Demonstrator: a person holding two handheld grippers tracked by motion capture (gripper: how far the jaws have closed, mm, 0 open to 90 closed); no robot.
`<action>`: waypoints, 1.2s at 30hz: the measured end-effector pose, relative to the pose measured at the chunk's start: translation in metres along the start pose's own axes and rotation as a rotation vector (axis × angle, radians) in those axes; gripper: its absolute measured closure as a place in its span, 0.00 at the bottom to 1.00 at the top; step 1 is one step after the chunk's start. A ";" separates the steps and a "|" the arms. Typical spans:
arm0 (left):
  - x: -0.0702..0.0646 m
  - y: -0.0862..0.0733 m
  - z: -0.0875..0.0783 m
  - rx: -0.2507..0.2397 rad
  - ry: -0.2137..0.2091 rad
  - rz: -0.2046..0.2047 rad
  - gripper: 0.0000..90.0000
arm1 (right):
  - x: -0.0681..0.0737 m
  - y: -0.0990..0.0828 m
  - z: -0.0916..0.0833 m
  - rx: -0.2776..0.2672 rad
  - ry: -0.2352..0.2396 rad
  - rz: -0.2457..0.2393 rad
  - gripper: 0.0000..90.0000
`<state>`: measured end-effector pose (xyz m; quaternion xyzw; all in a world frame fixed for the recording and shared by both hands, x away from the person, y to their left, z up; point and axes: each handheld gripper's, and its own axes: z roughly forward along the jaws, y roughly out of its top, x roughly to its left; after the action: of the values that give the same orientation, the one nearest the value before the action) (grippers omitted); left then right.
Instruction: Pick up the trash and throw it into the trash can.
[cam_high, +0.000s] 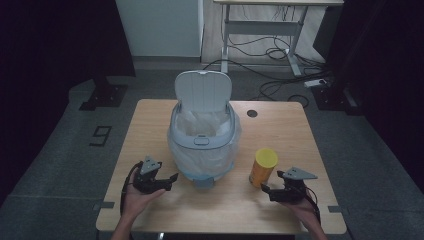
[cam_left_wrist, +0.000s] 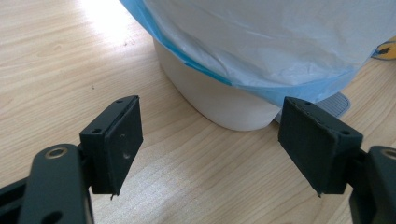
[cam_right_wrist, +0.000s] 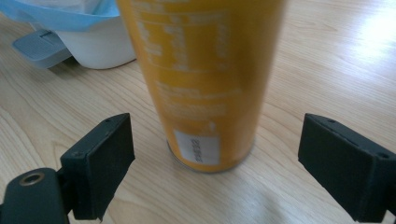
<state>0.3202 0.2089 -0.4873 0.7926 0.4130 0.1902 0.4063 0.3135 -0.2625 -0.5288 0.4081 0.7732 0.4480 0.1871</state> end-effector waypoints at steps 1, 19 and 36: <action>0.001 -0.001 0.000 0.001 -0.001 -0.003 0.25 | 0.002 0.001 0.002 0.001 0.002 -0.004 0.10; 0.005 -0.007 0.006 0.023 -0.005 -0.016 0.25 | 0.008 0.007 0.036 -0.015 -0.027 -0.031 0.17; 0.006 -0.008 0.007 0.030 -0.005 -0.020 0.26 | 0.013 0.028 0.007 -0.034 -0.040 -0.056 0.27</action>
<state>0.3242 0.2129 -0.4983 0.7948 0.4228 0.1781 0.3973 0.3229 -0.2408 -0.5080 0.3919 0.7727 0.4473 0.2221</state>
